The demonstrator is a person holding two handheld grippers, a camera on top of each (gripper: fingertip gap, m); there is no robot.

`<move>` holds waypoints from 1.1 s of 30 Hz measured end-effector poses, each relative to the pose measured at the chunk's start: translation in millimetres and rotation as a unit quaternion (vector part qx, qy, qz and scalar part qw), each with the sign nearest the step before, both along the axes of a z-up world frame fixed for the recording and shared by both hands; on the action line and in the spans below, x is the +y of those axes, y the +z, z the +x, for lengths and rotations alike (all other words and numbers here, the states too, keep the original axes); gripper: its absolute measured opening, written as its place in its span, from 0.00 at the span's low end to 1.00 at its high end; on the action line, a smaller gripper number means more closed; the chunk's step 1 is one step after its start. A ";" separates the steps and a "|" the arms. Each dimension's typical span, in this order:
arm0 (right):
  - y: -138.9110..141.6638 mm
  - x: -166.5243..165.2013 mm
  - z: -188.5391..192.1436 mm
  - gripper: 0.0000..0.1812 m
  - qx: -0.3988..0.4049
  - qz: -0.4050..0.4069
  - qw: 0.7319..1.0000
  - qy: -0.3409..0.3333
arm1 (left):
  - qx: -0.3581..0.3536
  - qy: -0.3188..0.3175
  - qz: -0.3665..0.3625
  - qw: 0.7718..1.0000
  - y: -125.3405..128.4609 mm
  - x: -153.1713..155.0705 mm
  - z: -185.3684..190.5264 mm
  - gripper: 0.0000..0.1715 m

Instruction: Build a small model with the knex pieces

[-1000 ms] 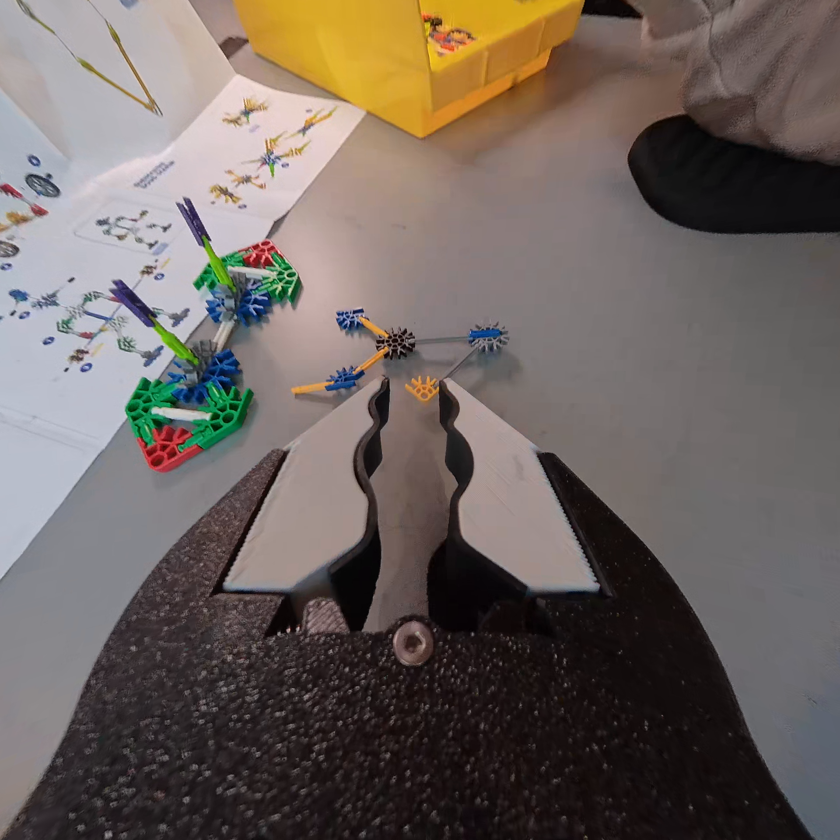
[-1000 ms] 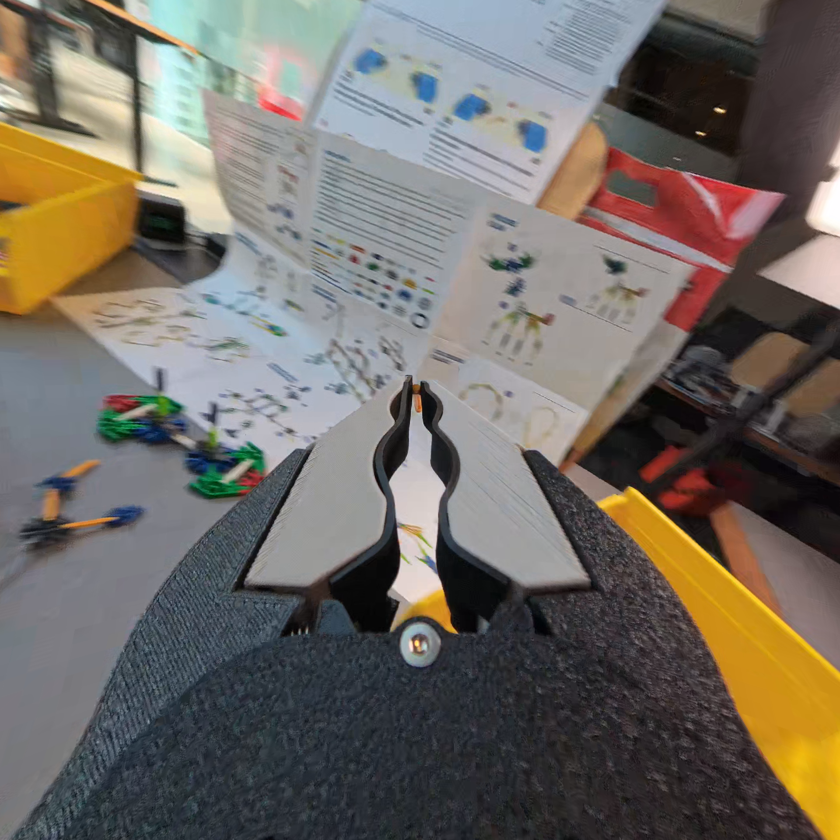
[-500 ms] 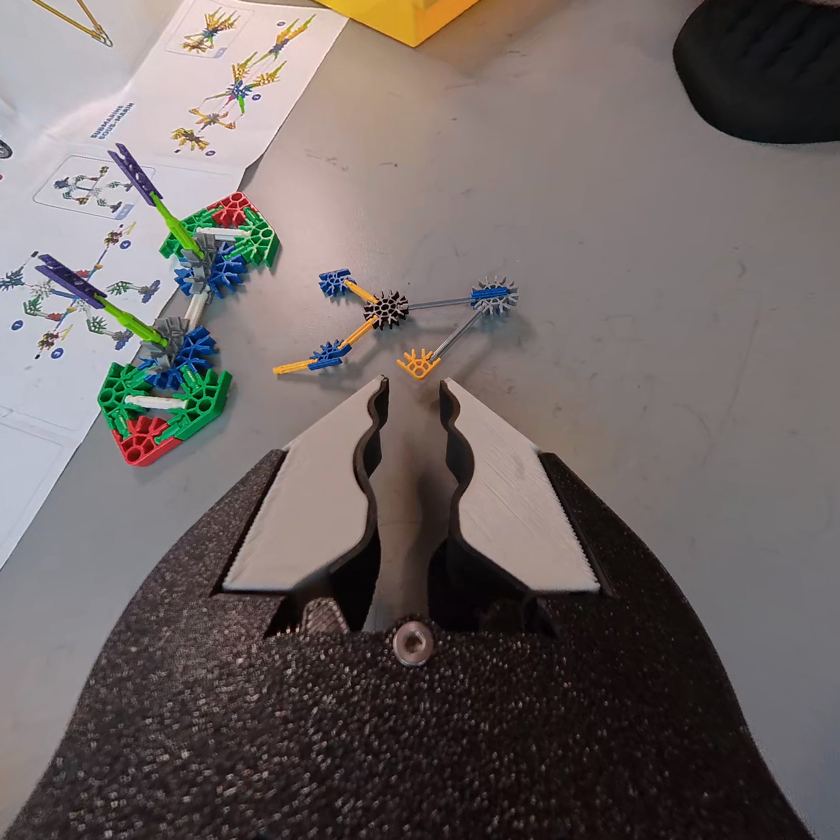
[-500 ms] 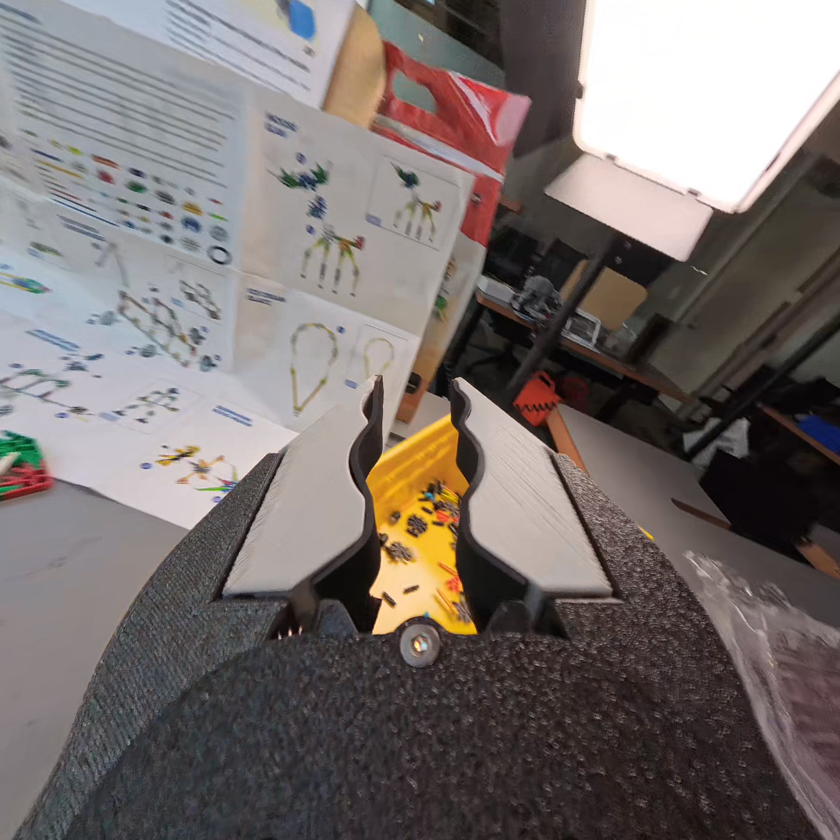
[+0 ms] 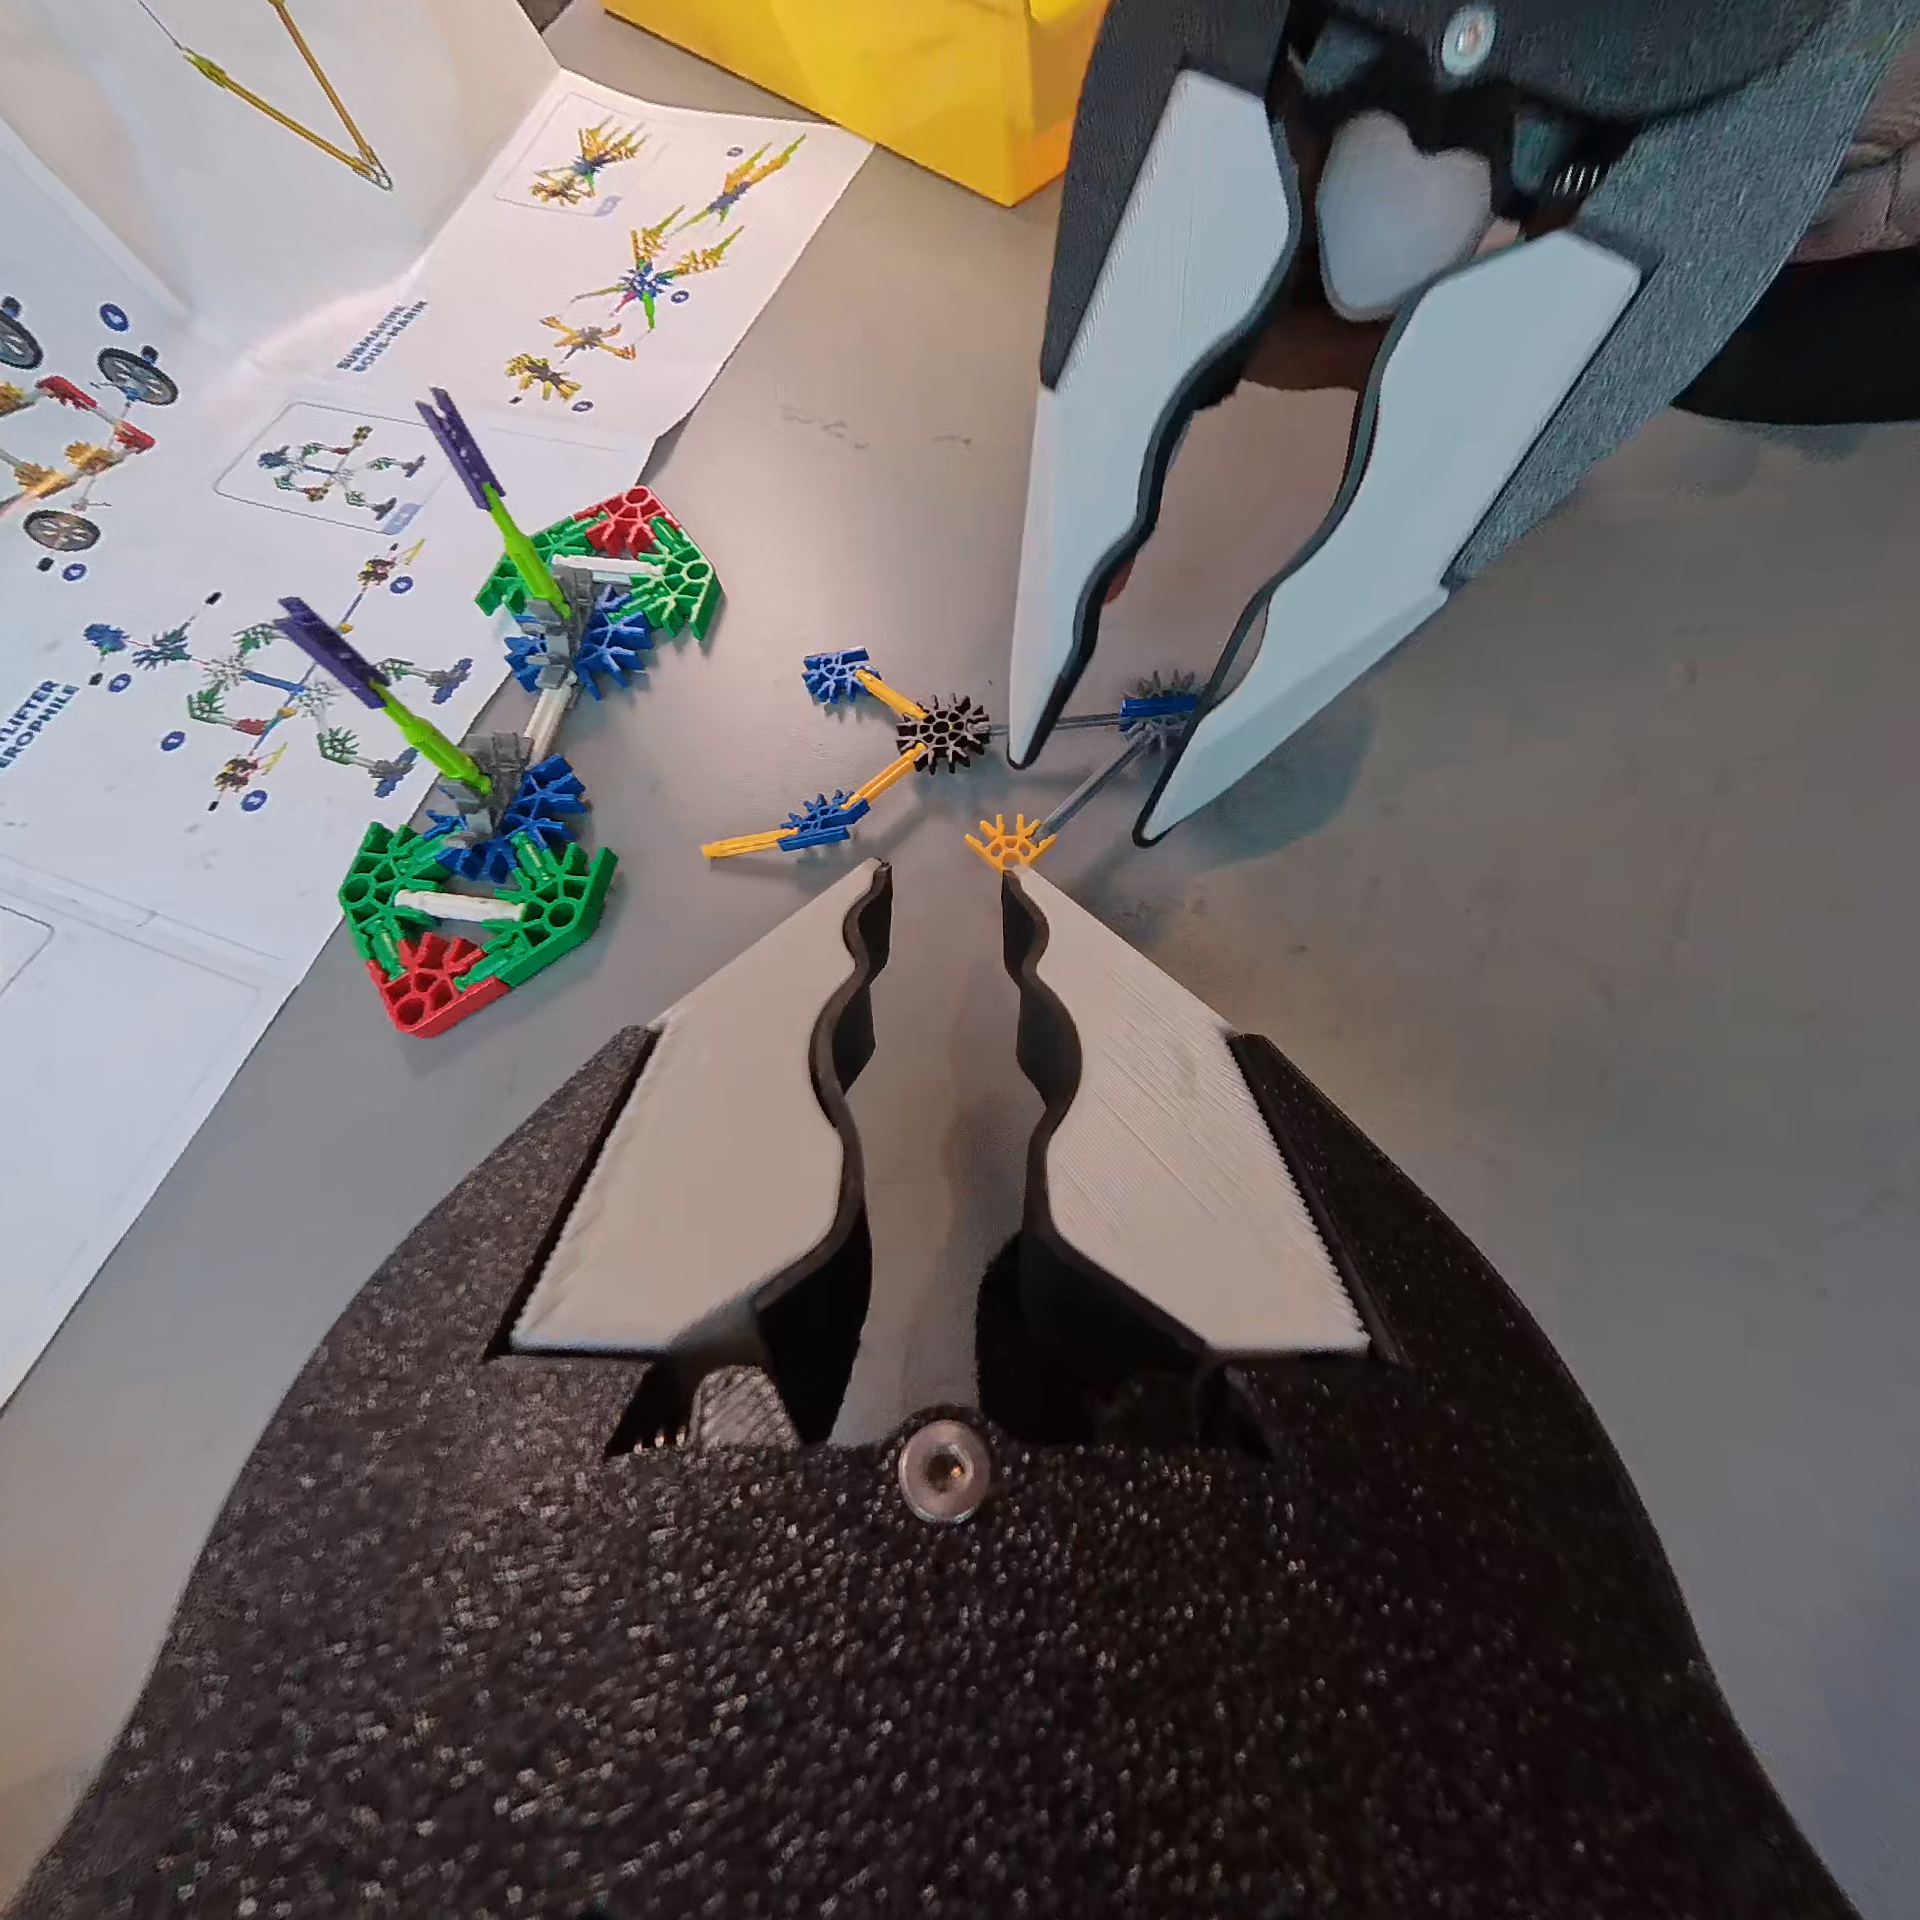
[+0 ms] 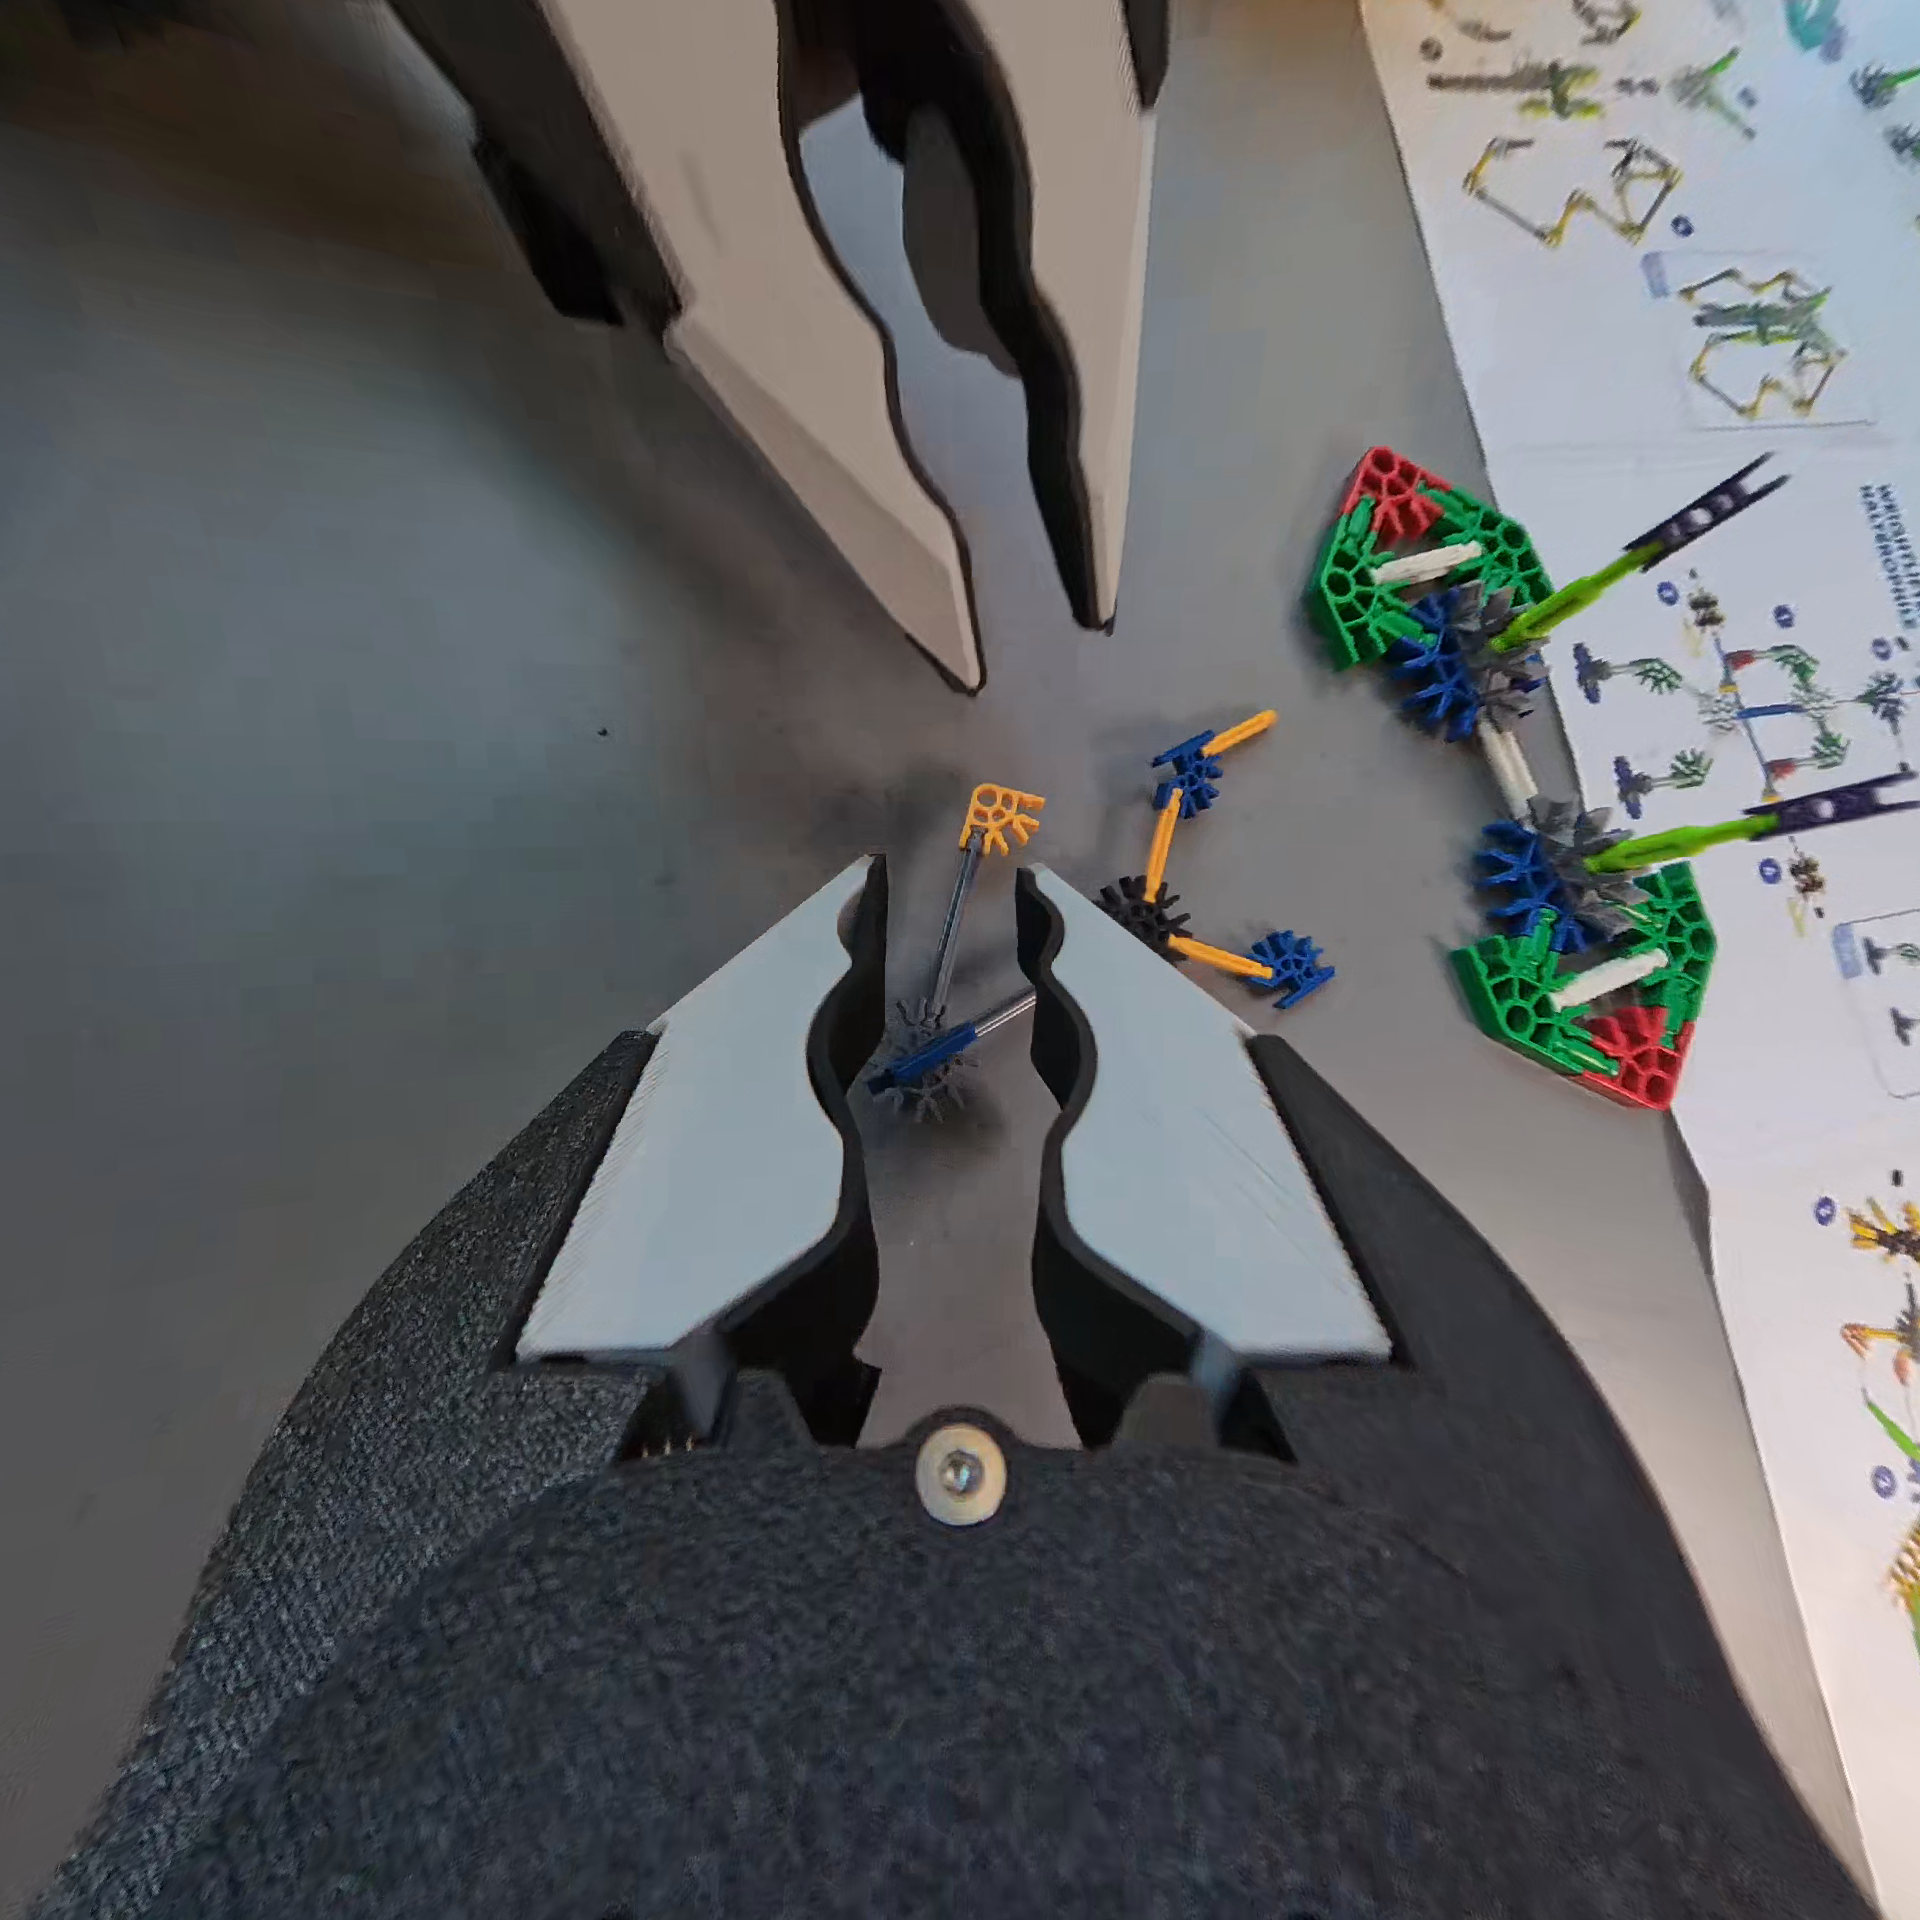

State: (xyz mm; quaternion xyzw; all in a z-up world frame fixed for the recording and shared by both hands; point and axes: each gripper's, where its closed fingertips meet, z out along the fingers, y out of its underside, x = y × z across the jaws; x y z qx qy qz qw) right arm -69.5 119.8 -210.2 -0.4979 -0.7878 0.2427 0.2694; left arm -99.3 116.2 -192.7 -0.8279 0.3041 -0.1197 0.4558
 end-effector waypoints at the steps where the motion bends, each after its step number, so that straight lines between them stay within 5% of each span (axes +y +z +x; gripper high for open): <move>1: -5.5 2.0 0.5 0.11 -0.010 0.010 1.000 -0.002 | -0.002 0.004 0.003 1.000 1.9 0.6 -3.3 0.12; 3: -11.2 6.4 2.2 0.02 -0.022 0.024 0.999 -0.009 | -0.007 0.011 0.009 1.000 5.4 1.6 -9.0 0.12; 6: -3.0 1.0 2.2 0.01 -0.002 0.005 1.000 0.010 | -0.020 0.009 0.022 1.000 13.3 1.7 -12.8 0.12; 12: 67.2 -26.3 7.2 0.01 0.148 -0.125 0.976 0.098 | -0.082 -0.058 0.111 0.989 59.9 -12.5 -1.8 0.15; 18: 129.5 -61.0 32.7 0.01 0.233 -0.341 0.889 0.199 | -0.226 -0.072 0.154 0.959 103.8 -21.3 -9.1 0.23; 24: 176.4 -72.0 42.3 0.01 0.290 -0.543 0.752 0.235 | -0.358 -0.182 0.077 0.913 108.9 -44.9 38.8 0.35; 26: 175.6 -74.1 36.7 0.01 0.282 -0.585 0.725 0.229 | -0.393 -0.215 0.062 0.892 115.8 -53.4 58.3 0.32; 29: 167.1 -77.7 29.5 0.01 0.268 -0.598 0.721 0.222 | -0.440 -0.244 0.062 0.862 132.1 -62.9 66.4 0.14; 33: 160.1 -62.2 18.1 0.01 0.280 -0.581 0.744 0.177 | -0.447 -0.223 0.058 0.864 131.0 -57.1 52.6 0.01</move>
